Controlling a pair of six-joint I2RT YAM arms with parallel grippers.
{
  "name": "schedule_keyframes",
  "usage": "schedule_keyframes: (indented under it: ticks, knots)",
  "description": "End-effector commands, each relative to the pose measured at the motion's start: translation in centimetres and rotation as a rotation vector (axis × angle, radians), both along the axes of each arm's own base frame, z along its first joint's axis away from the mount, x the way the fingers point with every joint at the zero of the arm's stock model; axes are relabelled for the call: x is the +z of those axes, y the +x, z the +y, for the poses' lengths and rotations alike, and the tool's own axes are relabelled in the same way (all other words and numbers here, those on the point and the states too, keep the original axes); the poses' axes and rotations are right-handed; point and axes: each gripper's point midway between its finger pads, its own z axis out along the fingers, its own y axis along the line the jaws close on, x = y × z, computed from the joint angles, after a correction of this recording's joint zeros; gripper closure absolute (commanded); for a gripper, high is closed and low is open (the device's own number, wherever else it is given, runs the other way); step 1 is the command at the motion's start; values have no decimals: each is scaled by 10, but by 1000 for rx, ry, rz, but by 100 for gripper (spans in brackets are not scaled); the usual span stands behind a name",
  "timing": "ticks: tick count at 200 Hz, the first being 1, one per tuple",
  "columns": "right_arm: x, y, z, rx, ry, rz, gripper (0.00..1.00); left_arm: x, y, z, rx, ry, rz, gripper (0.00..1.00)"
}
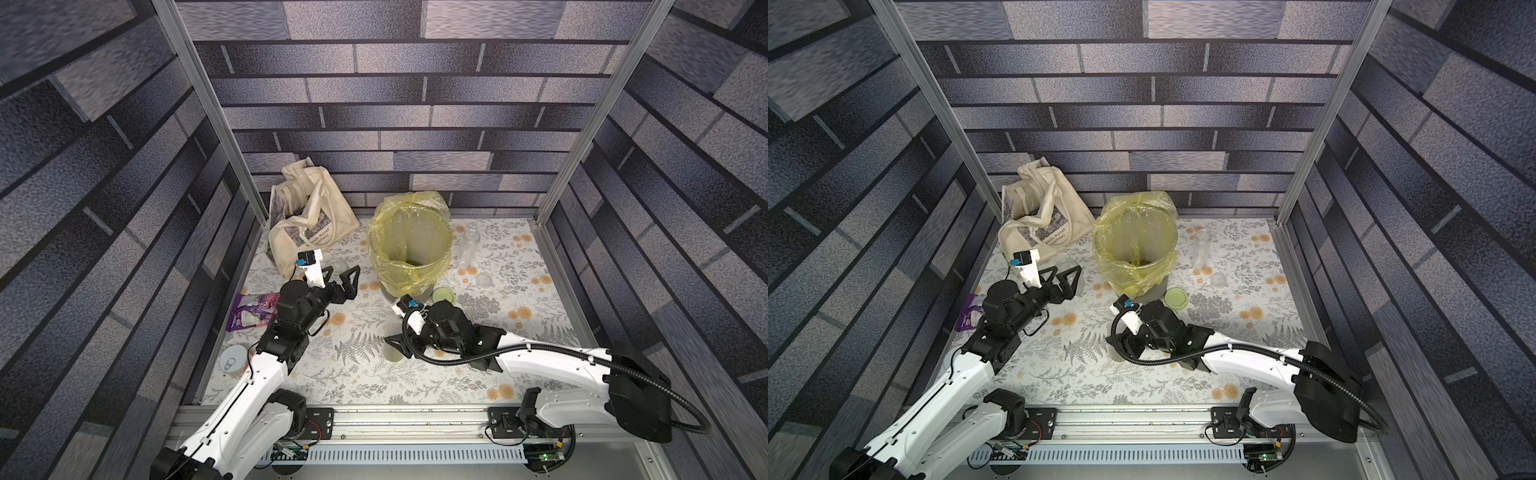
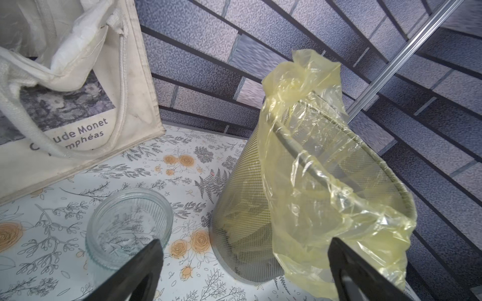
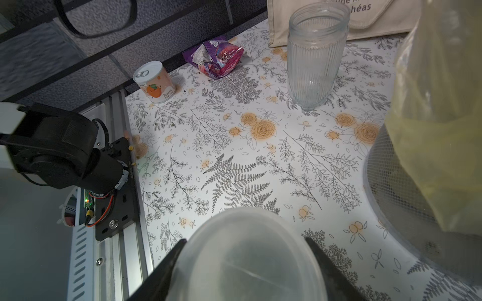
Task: Empty moldy mung beans from jars
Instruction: Pick up the jar from the center of the board.
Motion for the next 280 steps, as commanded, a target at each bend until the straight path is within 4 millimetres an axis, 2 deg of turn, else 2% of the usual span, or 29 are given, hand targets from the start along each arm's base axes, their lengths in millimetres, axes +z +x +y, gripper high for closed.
schedule_keyframes:
  ticks: [1,44,52,54,57,95,126,142,160,200,233,280]
  knots:
    - [45,7,0,-9,48,-37,58,21,-7,-4,-41,-55,-82,0]
    - [116,23,-12,-44,101,-62,58,41,-17,-6,-75,15,-114,0]
    - [123,28,-18,-63,86,-71,58,44,-18,-7,-81,22,-115,0]
    - [136,30,-18,-68,100,-86,58,45,-18,-7,-83,23,-114,0]
    - [144,31,-19,-72,104,-98,58,46,-19,-7,-85,24,-112,0]
    - [207,46,-36,-103,124,-167,57,67,-32,-16,-155,26,-142,0]
    - [243,57,-42,-129,133,-208,57,87,-41,-23,-195,31,-177,0]
    - [260,66,-46,-152,139,-224,56,97,-50,-35,-276,41,-209,0]
    - [273,77,-50,-177,135,-208,56,100,-54,-50,-345,51,-225,0]
    - [292,102,-55,-217,157,-180,56,96,-43,-75,-381,135,-248,0]
    - [293,116,-57,-242,197,-103,57,106,-39,-105,-505,125,-280,0]
    - [291,114,-52,-231,234,-84,57,116,-22,-145,-590,151,-322,0]
